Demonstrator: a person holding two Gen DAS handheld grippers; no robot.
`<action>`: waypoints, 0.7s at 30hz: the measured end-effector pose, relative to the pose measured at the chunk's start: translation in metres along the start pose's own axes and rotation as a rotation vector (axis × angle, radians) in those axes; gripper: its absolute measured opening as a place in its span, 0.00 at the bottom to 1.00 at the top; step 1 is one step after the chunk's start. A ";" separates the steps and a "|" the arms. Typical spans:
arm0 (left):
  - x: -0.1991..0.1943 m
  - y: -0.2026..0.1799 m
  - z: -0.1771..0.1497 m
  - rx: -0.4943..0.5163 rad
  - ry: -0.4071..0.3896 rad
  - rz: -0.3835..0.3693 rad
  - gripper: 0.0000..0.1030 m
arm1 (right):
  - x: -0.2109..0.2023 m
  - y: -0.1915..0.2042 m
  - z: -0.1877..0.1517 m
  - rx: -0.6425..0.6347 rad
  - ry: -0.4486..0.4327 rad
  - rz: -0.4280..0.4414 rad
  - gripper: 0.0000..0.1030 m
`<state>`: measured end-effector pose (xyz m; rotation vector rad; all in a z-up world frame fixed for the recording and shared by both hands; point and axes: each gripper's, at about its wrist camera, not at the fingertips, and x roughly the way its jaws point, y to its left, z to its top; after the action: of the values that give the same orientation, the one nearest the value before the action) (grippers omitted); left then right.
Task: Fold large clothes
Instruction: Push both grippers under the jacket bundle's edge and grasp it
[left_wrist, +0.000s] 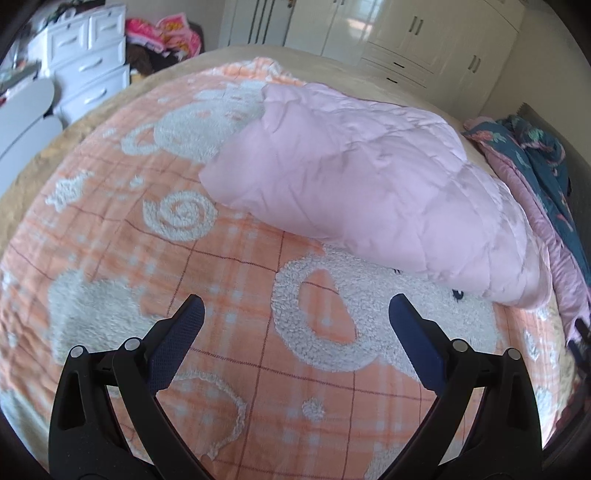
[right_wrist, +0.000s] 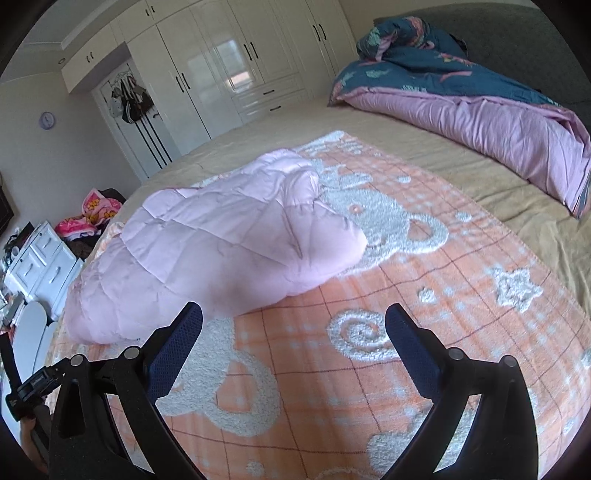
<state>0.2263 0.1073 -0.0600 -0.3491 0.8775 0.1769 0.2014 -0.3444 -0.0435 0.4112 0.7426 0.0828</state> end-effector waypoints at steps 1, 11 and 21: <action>0.002 0.002 0.002 -0.014 0.001 -0.005 0.91 | 0.004 -0.002 0.000 0.011 0.011 0.002 0.96; 0.016 0.006 0.023 -0.090 -0.019 -0.025 0.91 | 0.035 -0.015 0.008 0.123 0.072 0.064 0.96; 0.030 0.016 0.053 -0.169 -0.031 -0.077 0.91 | 0.075 -0.028 0.031 0.181 0.134 0.087 0.96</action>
<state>0.2784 0.1415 -0.0560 -0.5357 0.8185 0.1849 0.2753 -0.3639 -0.0814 0.6154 0.8676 0.1257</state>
